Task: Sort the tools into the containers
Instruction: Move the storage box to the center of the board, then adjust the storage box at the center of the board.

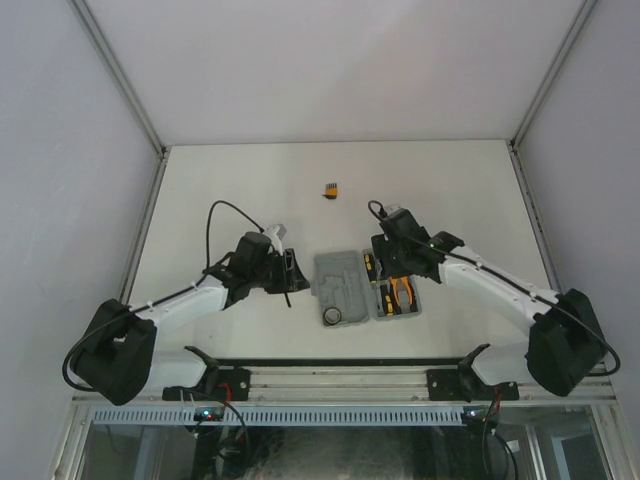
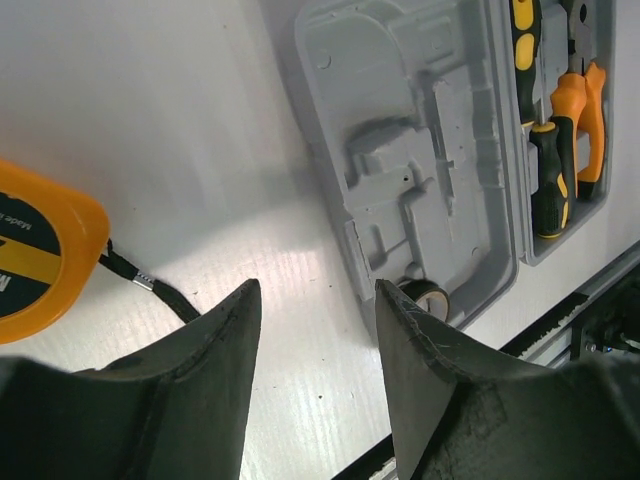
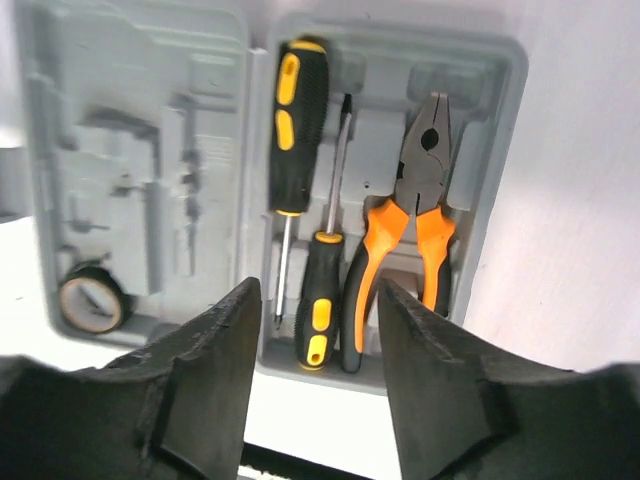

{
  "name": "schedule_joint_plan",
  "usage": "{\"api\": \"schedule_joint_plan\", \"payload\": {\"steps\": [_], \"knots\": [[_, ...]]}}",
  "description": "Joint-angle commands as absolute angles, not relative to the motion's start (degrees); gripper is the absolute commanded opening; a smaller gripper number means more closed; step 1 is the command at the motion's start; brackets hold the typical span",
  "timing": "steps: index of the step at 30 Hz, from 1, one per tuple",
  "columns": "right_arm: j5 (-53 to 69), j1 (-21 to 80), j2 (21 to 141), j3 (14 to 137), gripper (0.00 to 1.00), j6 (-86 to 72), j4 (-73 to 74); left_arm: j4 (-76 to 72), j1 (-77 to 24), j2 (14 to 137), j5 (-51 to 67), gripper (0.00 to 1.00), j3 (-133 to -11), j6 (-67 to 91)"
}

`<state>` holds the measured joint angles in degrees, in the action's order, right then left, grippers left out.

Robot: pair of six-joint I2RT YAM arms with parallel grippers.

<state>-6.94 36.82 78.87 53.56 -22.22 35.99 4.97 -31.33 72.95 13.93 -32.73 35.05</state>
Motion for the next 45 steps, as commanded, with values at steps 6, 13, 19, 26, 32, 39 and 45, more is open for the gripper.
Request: {"api": "schedule_joint_plan", "payload": {"steps": [6,13,19,26,32,39,45], "knots": [[-3.69,38.67,65.64,49.13,0.53,-27.18,29.75,0.93,-33.52,75.86,16.52,0.52,-37.31,35.56],[-3.56,39.35,62.90,44.86,0.51,-29.78,29.74,1.73,-34.89,80.85,15.37,0.47,-39.43,36.07],[-4.01,39.59,62.02,43.44,0.50,-30.38,30.70,2.02,-34.90,84.47,14.49,0.37,-39.75,36.62],[-4.14,39.86,61.00,42.65,0.49,-31.52,30.25,0.05,-34.90,84.02,14.60,0.24,-37.89,38.20],[-2.96,40.61,61.81,41.75,0.48,-31.78,29.83,-2.07,-33.03,82.56,14.15,0.13,-35.05,42.34],[-4.50,41.05,61.09,39.88,0.45,-34.32,29.11,-0.14,-31.02,75.23,10.37,0.04,-30.71,42.54],[-5.19,41.51,60.69,38.63,0.44,-36.73,28.05,0.01,-31.23,69.11,9.55,0.00,-26.26,43.97]]}}
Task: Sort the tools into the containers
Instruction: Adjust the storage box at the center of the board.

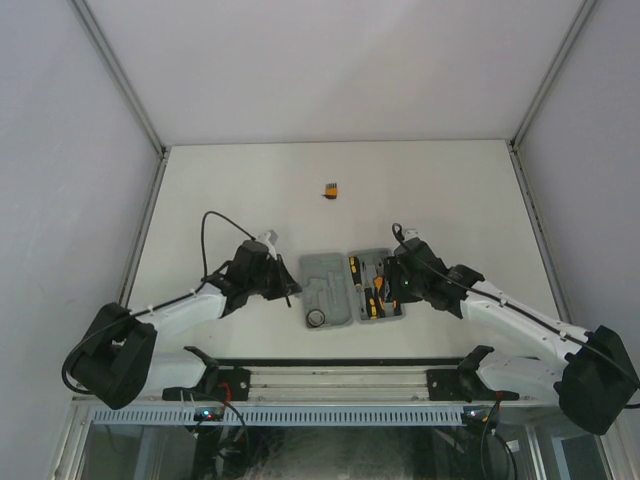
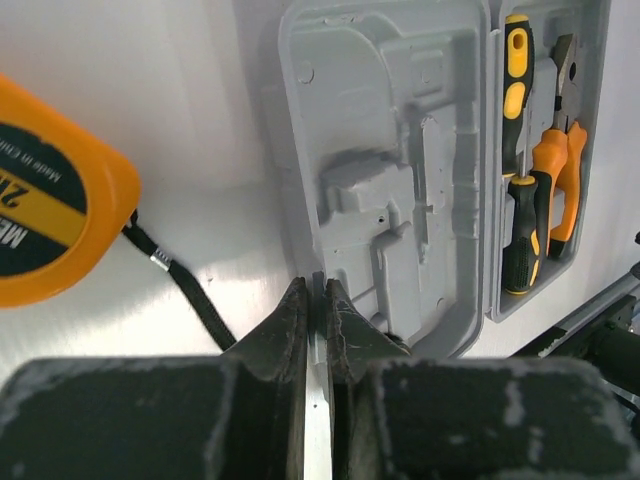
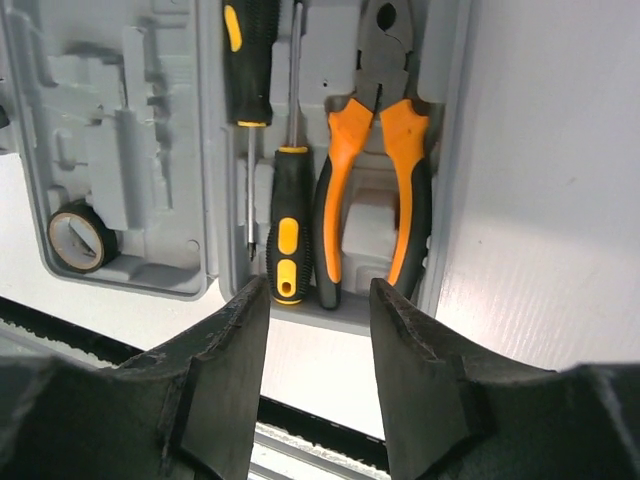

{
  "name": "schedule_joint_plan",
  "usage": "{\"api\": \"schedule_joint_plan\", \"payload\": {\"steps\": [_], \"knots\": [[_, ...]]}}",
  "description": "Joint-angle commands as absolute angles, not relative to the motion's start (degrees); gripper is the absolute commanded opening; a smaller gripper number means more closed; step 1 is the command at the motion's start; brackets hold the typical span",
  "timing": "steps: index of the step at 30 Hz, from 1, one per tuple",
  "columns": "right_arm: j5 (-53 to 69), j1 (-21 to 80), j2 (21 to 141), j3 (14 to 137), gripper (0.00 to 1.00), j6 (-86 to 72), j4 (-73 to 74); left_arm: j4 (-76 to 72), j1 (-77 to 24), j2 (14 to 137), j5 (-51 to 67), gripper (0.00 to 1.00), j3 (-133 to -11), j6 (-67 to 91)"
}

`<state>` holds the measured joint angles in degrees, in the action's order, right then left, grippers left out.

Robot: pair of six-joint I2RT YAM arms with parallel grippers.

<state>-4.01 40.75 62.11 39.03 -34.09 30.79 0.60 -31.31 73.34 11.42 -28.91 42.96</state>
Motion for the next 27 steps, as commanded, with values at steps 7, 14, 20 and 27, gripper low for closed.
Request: {"api": "schedule_joint_plan", "payload": {"steps": [7,14,20,27], "knots": [[-6.73,42.76,60.36,37.93,0.44,-37.66,28.32,-2.16,-39.37,67.25,6.69,0.00,-24.53,49.23],[-8.35,44.40,57.33,36.66,0.44,-38.31,28.18,-9.54,-45.81,75.19,8.63,0.10,-28.95,51.08],[-11.84,50.05,55.48,36.22,0.45,-39.21,29.33,-8.16,-46.76,78.19,8.74,0.19,-34.08,49.36],[-17.21,58.23,58.73,36.21,0.47,-44.40,30.56,-5.98,-46.60,77.27,6.47,0.10,-34.26,48.94]]}}
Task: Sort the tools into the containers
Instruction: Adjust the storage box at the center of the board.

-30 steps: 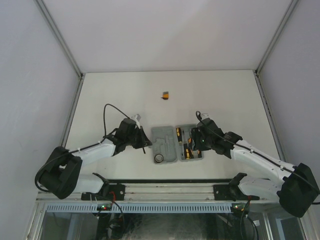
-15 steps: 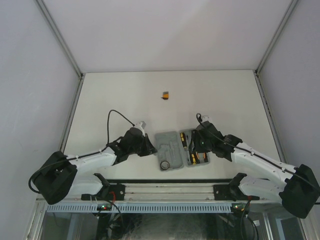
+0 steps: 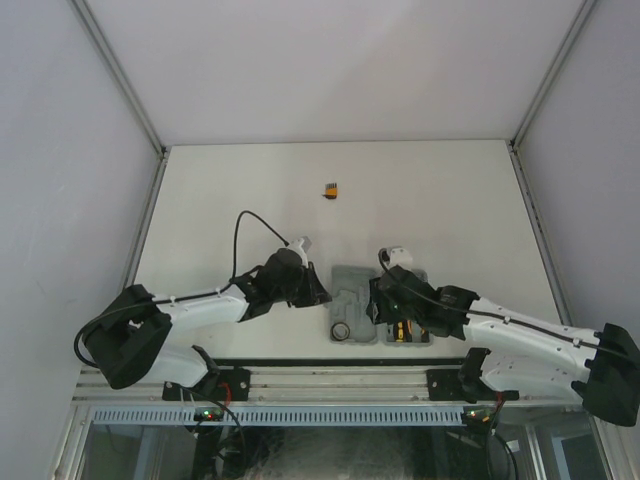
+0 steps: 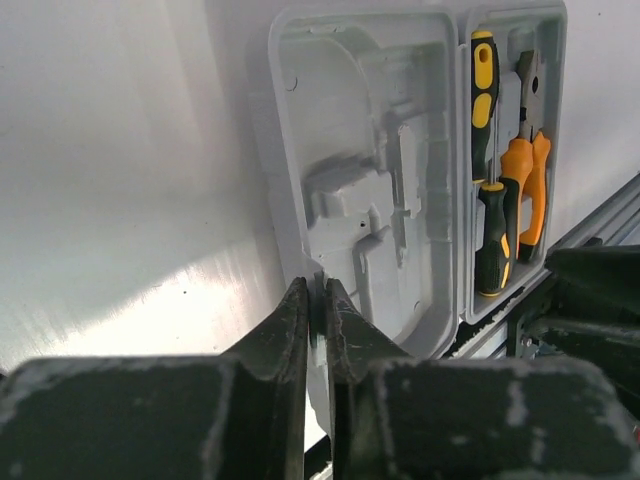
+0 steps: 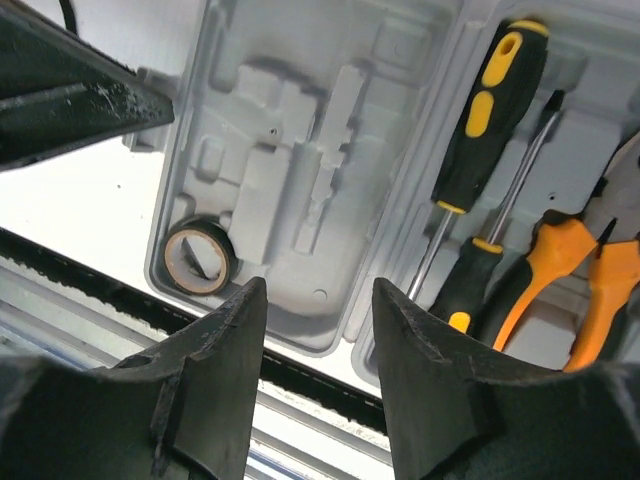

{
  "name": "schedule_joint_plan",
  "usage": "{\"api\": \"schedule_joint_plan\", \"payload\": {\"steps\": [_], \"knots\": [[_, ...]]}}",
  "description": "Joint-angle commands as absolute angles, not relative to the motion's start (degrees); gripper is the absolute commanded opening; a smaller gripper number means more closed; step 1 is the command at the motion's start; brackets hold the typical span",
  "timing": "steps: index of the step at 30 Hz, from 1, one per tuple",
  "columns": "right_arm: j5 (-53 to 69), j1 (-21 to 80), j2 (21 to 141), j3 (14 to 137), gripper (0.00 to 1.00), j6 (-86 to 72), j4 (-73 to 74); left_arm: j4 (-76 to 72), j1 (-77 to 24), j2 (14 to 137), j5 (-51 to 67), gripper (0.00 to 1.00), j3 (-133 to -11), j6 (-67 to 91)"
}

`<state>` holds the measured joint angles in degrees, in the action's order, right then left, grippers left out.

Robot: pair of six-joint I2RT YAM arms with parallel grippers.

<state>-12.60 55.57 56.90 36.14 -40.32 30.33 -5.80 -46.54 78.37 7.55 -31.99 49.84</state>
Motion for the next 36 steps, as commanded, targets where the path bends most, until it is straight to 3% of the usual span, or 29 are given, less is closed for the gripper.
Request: {"api": "schedule_joint_plan", "payload": {"steps": [1,5,22,36], "knots": [[-17.38,58.46,59.24,36.21,0.46,-44.86,30.55,-6.04,-46.40,77.29,6.23,0.06,-34.09,49.34],[-17.48,58.49,60.51,36.22,0.46,-46.48,30.80,-8.08,-44.10,77.87,7.28,0.02,-32.79,51.14],[-21.36,45.70,55.04,33.49,0.43,-50.18,43.83,-4.83,-37.93,72.81,5.14,0.04,-28.70,49.48],[-8.74,33.61,58.48,28.22,0.21,-42.72,30.61,-5.45,-37.97,71.50,5.86,0.11,-25.53,49.48]]}}
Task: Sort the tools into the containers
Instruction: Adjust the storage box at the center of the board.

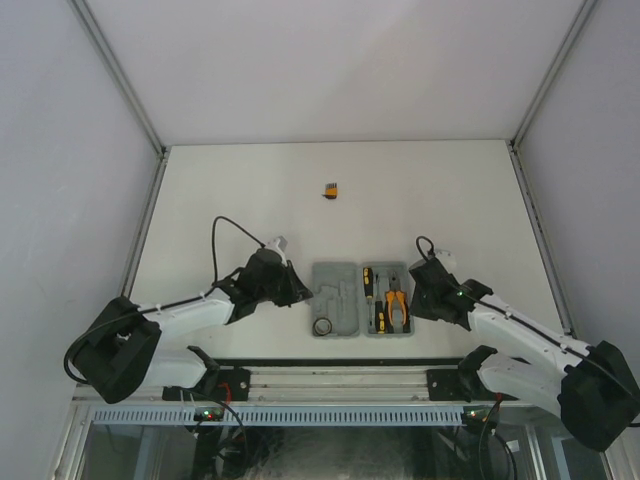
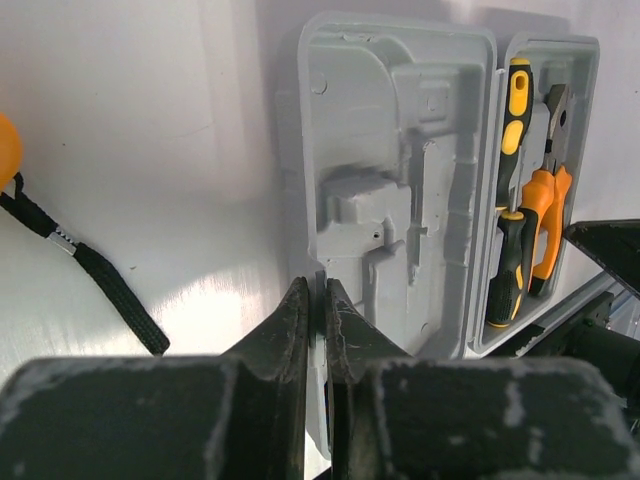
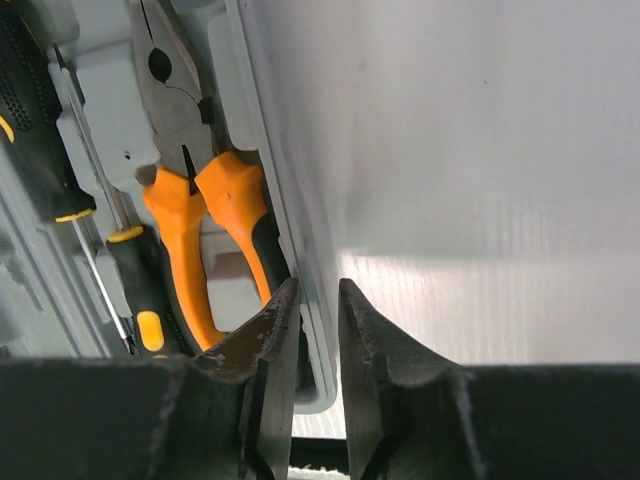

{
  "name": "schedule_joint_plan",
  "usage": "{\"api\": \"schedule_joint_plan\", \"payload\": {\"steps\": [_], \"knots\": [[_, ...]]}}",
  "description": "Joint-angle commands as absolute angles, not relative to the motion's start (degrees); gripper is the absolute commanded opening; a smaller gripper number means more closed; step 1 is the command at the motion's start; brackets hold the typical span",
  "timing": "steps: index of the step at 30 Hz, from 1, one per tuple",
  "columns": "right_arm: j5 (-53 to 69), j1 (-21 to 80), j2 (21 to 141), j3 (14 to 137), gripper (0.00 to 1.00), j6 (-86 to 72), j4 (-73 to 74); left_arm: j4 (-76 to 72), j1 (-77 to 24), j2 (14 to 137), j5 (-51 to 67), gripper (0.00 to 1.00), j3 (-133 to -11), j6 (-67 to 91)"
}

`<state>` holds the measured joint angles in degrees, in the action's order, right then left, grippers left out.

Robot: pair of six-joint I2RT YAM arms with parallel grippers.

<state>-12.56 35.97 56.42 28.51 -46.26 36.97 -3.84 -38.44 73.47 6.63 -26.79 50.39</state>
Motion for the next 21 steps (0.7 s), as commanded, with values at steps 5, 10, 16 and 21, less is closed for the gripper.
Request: {"api": "schedule_joint_plan", "payload": {"steps": [5,10,16,21], "knots": [[-6.29,31.22,61.58,28.22,0.15,-40.70,27.42,-6.51,-38.05,71.78,6.64,0.13,-25.17,49.63],[-4.06,27.61,64.00,28.41,0.05,-37.86,24.22,-7.93,-38.63,72.94,7.50,0.15,-25.39,49.94],[-1.33,23.04,68.66,30.75,0.02,-33.09,20.74,-8.67,-40.60,74.54,7.93,0.21,-26.39,50.33],[-3.22,20.82,73.63,36.13,0.08,-29.56,19.77,-8.96,-41.97,75.31,7.89,0.25,-26.91,51.42]]}}
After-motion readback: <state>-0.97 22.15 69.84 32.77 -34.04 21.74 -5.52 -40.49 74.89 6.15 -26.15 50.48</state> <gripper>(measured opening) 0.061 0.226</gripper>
